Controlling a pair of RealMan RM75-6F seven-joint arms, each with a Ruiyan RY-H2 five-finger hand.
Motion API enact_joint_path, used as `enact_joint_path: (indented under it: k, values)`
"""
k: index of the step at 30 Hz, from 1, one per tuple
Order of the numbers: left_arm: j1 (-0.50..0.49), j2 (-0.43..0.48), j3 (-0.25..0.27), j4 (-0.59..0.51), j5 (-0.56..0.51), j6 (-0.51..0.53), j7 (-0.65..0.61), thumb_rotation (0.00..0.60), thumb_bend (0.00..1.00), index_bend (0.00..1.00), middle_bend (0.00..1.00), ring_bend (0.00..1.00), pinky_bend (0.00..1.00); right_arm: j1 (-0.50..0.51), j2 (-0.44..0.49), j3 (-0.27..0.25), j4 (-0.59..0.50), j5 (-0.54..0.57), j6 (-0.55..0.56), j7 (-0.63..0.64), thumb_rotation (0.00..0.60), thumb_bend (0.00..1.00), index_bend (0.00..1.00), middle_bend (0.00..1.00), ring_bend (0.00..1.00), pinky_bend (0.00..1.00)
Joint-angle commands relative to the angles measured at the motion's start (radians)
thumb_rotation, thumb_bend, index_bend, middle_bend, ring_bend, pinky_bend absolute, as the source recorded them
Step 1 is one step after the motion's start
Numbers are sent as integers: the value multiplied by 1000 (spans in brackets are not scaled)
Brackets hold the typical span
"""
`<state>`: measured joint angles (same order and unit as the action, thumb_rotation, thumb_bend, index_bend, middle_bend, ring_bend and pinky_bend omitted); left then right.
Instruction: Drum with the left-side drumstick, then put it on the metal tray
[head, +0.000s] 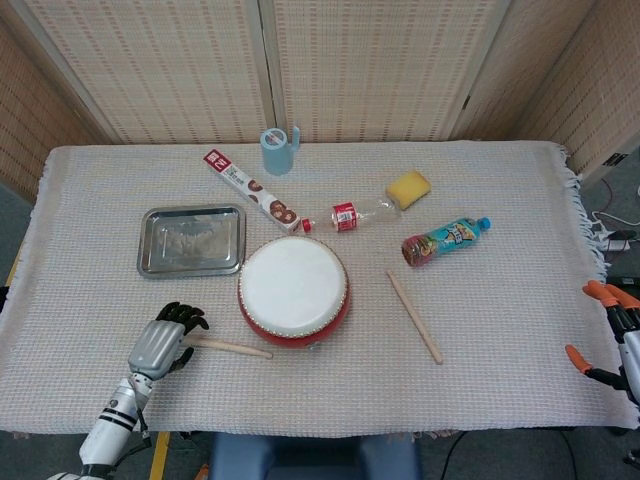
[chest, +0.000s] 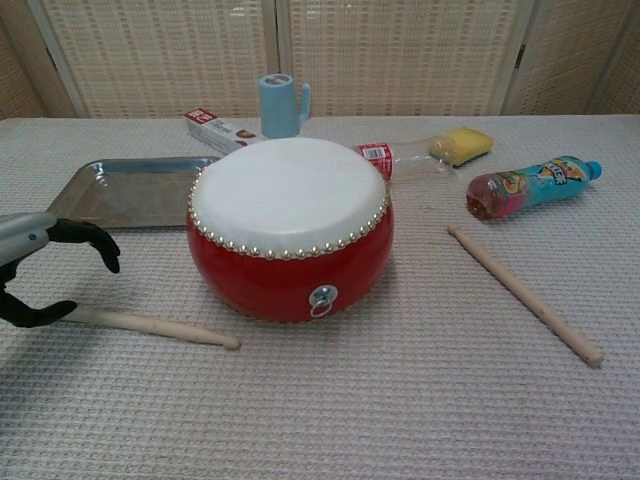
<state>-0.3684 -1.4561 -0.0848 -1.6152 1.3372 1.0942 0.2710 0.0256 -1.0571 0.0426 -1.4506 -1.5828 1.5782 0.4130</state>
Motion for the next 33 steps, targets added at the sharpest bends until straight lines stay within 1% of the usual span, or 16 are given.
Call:
enact_joint_path:
  k: [1, 3, 8, 11, 15, 21, 28, 33]
  values:
    - [-22, -38, 3, 15, -33, -28, 27, 600, 356, 377, 204, 139, 98, 0, 0, 0, 1, 0, 0, 1, 600, 266, 72, 154, 29, 128]
    - [-27, -62, 5, 24, -41, -25, 45, 600, 354, 387, 204, 138, 98, 1, 1, -1, 2, 0, -2, 2, 600, 266, 72, 155, 29, 128]
    - [-31, -87, 7, 32, -58, -23, 64, 600, 349, 417, 204, 139, 98, 2, 2, -1, 3, 1, -5, 6, 600, 266, 72, 155, 29, 128]
    - [-37, -126, -1, 44, -110, -25, 100, 600, 346, 437, 205, 138, 98, 3, 2, -2, 7, 2, -9, 11, 600, 266, 73, 155, 29, 128]
    - [-34, -151, -2, 45, -144, -11, 120, 600, 327, 455, 210, 139, 98, 0, 1, -2, 10, 5, -8, 15, 600, 267, 72, 155, 29, 128]
    - [-32, -189, -5, 63, -167, 14, 129, 600, 321, 456, 213, 138, 98, 0, 1, -6, 13, 4, -11, 19, 600, 266, 72, 155, 29, 128]
    - [-40, -199, -9, 70, -190, 14, 139, 600, 307, 459, 216, 138, 99, -2, 1, -6, 16, 9, -14, 25, 600, 266, 72, 155, 25, 128]
    - [-47, -212, -8, 86, -203, 8, 140, 600, 329, 483, 220, 139, 100, -2, 1, -6, 19, 12, -16, 29, 600, 266, 72, 155, 26, 128]
